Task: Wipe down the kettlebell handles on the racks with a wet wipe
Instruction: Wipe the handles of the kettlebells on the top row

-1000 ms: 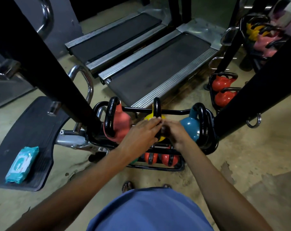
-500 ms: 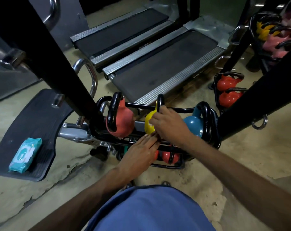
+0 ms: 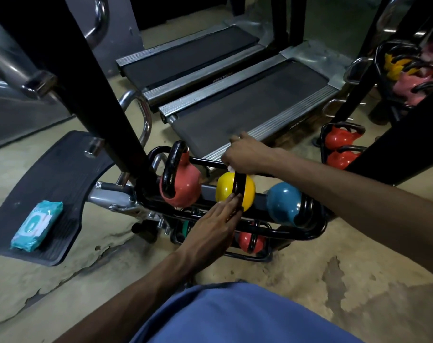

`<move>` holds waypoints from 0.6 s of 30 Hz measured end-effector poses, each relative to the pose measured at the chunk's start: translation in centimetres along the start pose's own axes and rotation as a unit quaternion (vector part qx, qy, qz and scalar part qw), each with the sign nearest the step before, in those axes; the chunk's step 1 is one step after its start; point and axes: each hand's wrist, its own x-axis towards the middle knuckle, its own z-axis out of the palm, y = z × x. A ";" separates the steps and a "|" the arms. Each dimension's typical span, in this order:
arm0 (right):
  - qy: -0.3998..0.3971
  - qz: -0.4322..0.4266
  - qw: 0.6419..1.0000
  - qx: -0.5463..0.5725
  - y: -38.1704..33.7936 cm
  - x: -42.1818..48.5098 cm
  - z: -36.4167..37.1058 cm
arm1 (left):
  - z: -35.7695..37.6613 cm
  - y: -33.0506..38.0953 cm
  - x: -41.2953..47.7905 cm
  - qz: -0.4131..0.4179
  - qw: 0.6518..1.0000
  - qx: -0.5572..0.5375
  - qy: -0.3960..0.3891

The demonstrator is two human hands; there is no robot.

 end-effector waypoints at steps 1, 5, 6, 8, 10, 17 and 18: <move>-0.012 -0.019 1.000 0.013 -0.4 0.0 -0.1 | 0.0 -0.1 0.4 -0.004 1.000 0.002 0.002; -0.018 -0.040 0.989 0.139 -0.5 -1.0 -0.2 | -0.2 -0.5 1.5 0.000 1.000 0.015 -0.011; 0.013 0.000 0.983 0.183 0.1 -1.1 0.4 | -0.2 -0.5 1.6 -0.003 1.000 0.013 -0.010; 0.116 0.098 0.947 0.282 0.3 -2.0 2.7 | -0.2 -0.5 1.6 -0.009 1.000 0.013 -0.007; 0.246 0.201 0.847 0.425 -1.9 -3.9 5.1 | -0.3 -0.6 1.6 -0.018 1.000 0.013 -0.009; 0.308 0.413 0.411 0.752 -11.2 -6.9 7.3 | -1.0 -0.4 1.8 -0.049 0.999 -0.003 -0.016; 0.311 0.419 0.385 0.761 -10.2 -6.1 7.3 | -1.1 -0.4 1.9 -0.052 0.999 -0.003 -0.017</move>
